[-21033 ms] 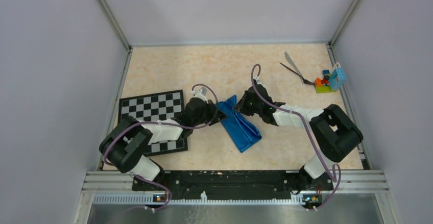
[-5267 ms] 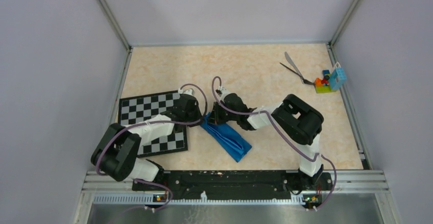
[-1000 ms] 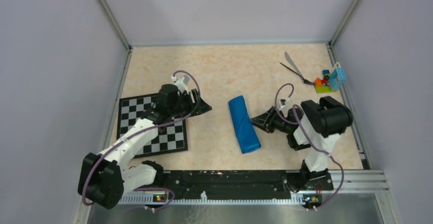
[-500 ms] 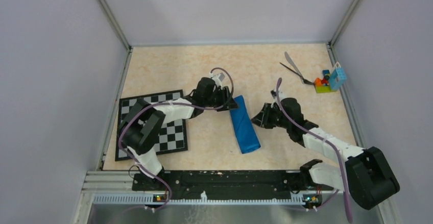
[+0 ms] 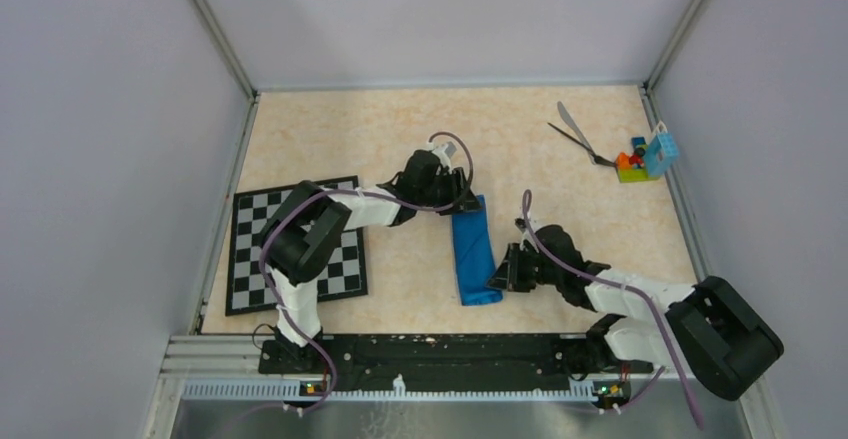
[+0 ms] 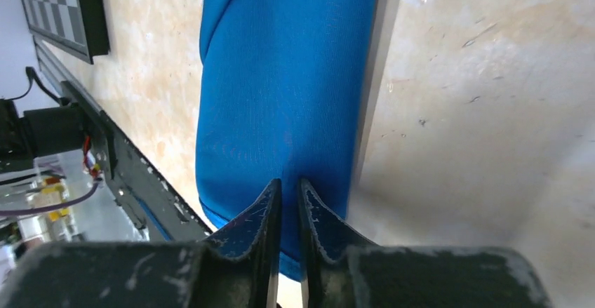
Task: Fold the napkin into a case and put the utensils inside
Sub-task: Smooth out the smaller rectangle-folded napkin at the center of the board.
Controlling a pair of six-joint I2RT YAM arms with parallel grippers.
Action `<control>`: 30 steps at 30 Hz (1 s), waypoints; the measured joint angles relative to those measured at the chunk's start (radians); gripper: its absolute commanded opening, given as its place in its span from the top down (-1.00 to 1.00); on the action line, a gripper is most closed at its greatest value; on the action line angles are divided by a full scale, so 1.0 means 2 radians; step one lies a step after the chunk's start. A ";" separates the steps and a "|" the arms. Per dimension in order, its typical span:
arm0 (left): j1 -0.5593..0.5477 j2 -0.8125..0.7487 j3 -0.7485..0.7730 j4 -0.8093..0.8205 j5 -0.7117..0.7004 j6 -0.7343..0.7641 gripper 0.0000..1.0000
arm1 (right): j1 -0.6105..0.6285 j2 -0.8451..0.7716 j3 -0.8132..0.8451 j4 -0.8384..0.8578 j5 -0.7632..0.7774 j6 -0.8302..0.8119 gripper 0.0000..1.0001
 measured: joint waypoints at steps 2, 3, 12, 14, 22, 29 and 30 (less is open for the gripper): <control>-0.002 -0.024 -0.015 -0.008 -0.002 0.006 -0.12 | 0.001 -0.024 0.011 -0.039 0.014 -0.010 0.45; -0.002 -0.040 -0.025 -0.013 -0.004 0.009 -0.15 | 0.001 -0.039 0.018 -0.060 0.020 -0.017 0.35; -0.006 -0.224 -0.177 0.003 0.001 -0.004 -0.23 | 0.011 -0.033 0.027 -0.010 -0.039 -0.014 0.61; -0.011 -0.244 -0.213 0.001 0.001 -0.012 -0.24 | 0.023 0.004 -0.001 0.033 -0.053 0.006 0.68; -0.024 -0.291 -0.260 -0.031 0.001 -0.021 -0.25 | 0.036 -0.018 0.003 -0.003 -0.051 -0.010 0.57; -0.025 -0.347 -0.272 -0.042 -0.005 -0.022 -0.27 | 0.055 0.001 0.012 0.074 -0.063 0.018 0.51; -0.025 -0.350 -0.274 -0.042 -0.005 -0.022 -0.27 | 0.062 0.024 0.006 0.094 -0.064 0.026 0.53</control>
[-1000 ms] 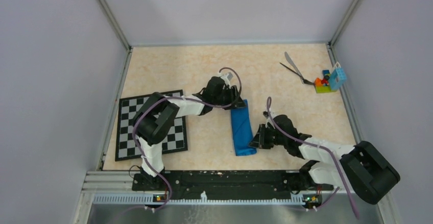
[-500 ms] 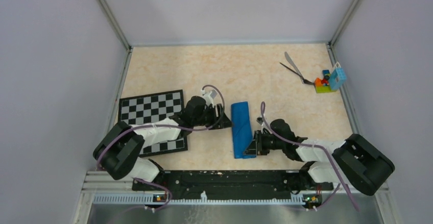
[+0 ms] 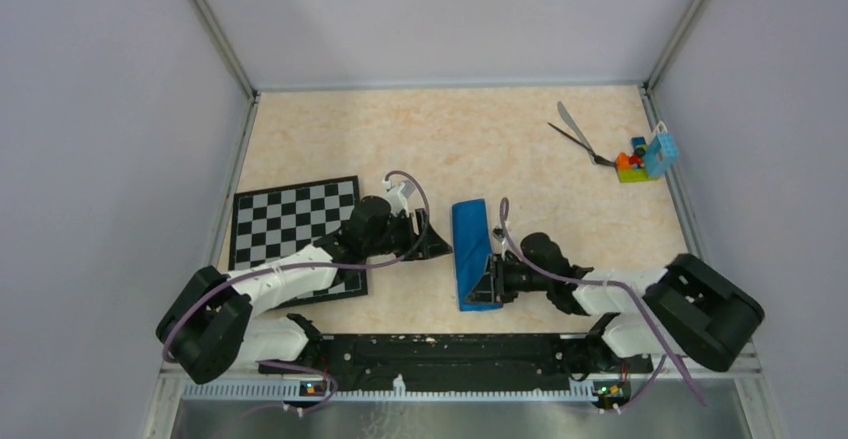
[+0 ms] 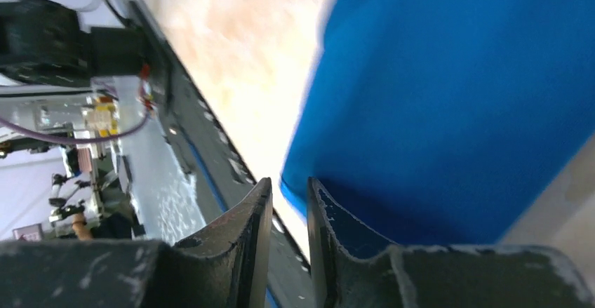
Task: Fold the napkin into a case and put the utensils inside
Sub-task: Smooth out the smaller rectangle-folded napkin at the center of the board.
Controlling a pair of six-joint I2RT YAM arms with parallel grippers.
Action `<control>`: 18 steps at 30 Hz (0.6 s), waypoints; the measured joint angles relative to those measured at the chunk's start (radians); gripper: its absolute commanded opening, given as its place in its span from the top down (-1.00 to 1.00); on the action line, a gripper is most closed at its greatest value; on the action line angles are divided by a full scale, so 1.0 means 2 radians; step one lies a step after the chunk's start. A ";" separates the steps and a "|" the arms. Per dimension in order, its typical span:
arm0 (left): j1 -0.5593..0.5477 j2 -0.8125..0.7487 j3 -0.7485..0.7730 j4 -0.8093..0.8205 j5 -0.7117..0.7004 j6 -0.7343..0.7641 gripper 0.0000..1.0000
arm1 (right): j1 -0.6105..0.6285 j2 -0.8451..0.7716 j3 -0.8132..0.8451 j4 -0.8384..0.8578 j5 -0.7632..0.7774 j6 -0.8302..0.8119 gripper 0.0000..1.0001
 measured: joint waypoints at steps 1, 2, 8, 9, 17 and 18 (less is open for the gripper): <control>0.000 -0.001 -0.002 -0.001 0.000 -0.001 -0.28 | 0.007 0.023 -0.008 0.019 0.000 0.007 0.53; 0.000 -0.002 -0.005 -0.001 -0.001 -0.001 -0.28 | 0.012 0.047 -0.017 0.035 0.000 0.013 0.53; 0.000 -0.006 -0.010 -0.016 -0.004 -0.001 -0.30 | 0.019 0.053 -0.004 0.016 0.007 0.005 0.25; 0.000 -0.007 -0.010 -0.018 -0.004 -0.001 -0.31 | 0.019 0.032 0.003 -0.011 0.019 -0.004 0.22; -0.002 -0.008 -0.010 -0.017 -0.003 -0.001 -0.31 | 0.018 -0.064 0.033 -0.147 0.068 -0.044 0.08; -0.002 -0.008 -0.010 -0.017 -0.002 -0.001 -0.31 | 0.015 -0.068 0.037 -0.166 0.073 -0.048 0.02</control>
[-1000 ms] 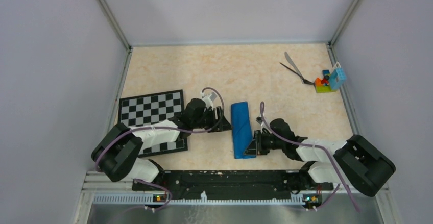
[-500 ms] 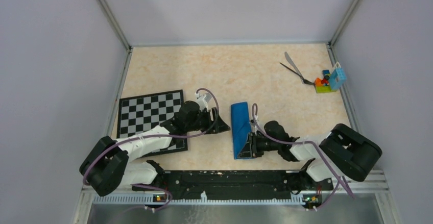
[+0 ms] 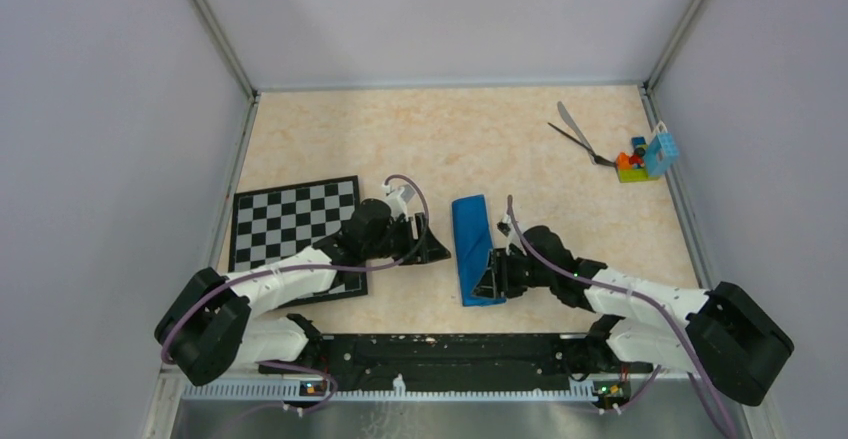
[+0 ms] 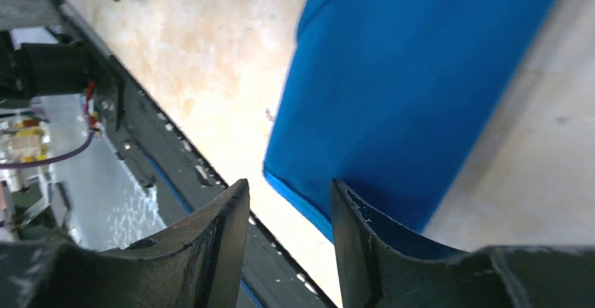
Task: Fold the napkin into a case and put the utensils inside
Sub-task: Smooth out the smaller rectangle-folded napkin at the center of the board, then pick up the fork from the corner of the board.
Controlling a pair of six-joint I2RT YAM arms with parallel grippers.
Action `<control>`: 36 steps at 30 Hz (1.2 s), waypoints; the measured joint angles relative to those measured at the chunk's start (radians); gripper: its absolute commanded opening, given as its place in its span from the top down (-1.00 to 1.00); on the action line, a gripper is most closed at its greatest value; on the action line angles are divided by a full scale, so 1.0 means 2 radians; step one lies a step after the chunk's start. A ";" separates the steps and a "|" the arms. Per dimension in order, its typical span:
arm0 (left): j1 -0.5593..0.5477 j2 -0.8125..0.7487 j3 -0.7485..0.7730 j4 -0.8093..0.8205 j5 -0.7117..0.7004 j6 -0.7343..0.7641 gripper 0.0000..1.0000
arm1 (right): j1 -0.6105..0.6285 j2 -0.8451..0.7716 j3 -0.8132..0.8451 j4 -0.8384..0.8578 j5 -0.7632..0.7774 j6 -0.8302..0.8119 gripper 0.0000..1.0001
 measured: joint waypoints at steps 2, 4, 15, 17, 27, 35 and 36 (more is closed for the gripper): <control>-0.001 -0.001 0.000 0.000 0.003 0.000 -0.32 | -0.011 -0.004 0.011 -0.041 0.015 -0.012 -0.08; -0.001 -0.007 -0.001 -0.002 0.005 0.001 -0.32 | -0.031 -0.015 0.017 -0.072 0.035 -0.026 -0.11; -0.001 -0.115 0.004 -0.072 0.022 0.030 -0.39 | -0.049 -0.030 0.047 -0.138 0.039 -0.033 -0.42; -0.001 -0.130 0.013 -0.084 0.027 0.037 -0.40 | -0.065 -0.030 0.106 -0.194 0.067 -0.047 -0.49; -0.001 -0.150 0.065 -0.121 0.085 0.068 -0.44 | -0.263 0.124 0.376 -0.233 0.254 -0.278 -0.48; -0.001 -0.166 0.109 -0.190 0.101 0.119 -0.70 | -0.364 0.294 0.453 -0.234 0.230 -0.522 -0.30; -0.001 -0.171 0.110 -0.196 0.099 0.123 -0.73 | -0.377 0.318 0.476 -0.235 0.227 -0.534 -0.30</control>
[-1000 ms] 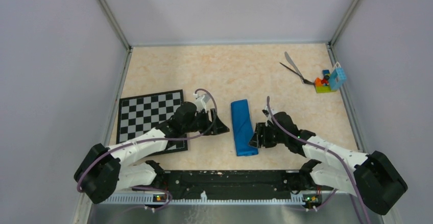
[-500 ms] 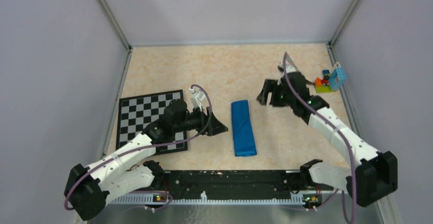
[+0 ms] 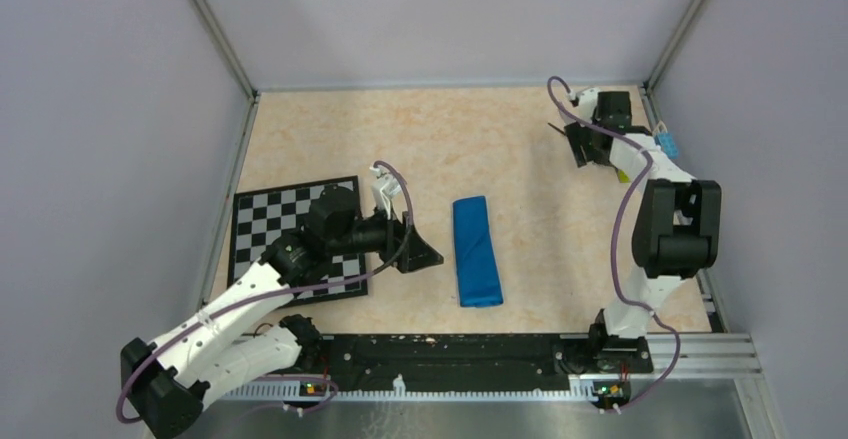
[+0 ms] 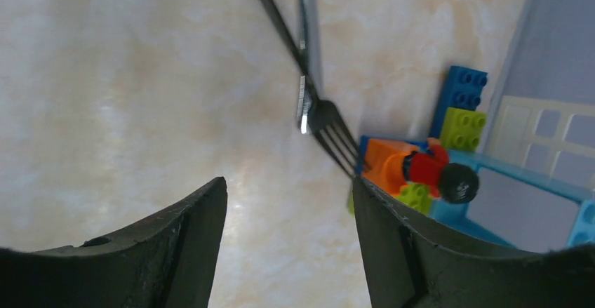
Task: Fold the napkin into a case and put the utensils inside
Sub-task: Pick up the fork from the corner of the board.
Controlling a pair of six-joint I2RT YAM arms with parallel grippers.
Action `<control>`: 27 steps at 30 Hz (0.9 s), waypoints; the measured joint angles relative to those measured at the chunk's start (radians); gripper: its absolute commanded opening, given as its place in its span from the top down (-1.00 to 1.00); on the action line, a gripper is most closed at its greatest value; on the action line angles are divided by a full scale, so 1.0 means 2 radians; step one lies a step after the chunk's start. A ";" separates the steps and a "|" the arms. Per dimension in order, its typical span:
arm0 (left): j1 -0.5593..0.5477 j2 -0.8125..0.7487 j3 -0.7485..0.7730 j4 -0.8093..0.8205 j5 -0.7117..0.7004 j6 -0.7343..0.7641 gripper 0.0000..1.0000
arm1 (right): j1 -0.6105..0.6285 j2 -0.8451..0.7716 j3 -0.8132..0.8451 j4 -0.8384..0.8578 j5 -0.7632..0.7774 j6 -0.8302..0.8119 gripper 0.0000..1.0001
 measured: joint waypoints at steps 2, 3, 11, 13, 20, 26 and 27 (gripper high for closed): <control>0.000 -0.009 0.001 -0.013 -0.006 0.011 -0.79 | -0.024 0.037 0.033 0.003 -0.003 -0.023 -0.25; 0.000 -0.014 0.001 -0.020 -0.013 0.016 -0.82 | -0.033 0.047 0.040 0.003 -0.006 -0.030 -0.19; 0.000 -0.058 0.002 -0.050 -0.070 0.059 -0.87 | -0.055 0.129 0.104 0.002 -0.024 -0.078 0.03; 0.000 -0.064 0.002 -0.052 -0.080 0.066 -0.87 | -0.056 0.140 0.110 0.001 -0.034 -0.090 0.17; 0.000 -0.060 0.002 -0.054 -0.091 0.073 -0.87 | -0.058 0.183 0.157 -0.006 -0.060 -0.110 0.39; 0.000 -0.057 0.002 -0.054 -0.092 0.073 -0.86 | -0.058 0.203 0.182 -0.010 -0.076 -0.116 0.40; 0.000 -0.057 0.002 -0.054 -0.092 0.073 -0.86 | -0.058 0.203 0.182 -0.013 -0.078 -0.116 0.40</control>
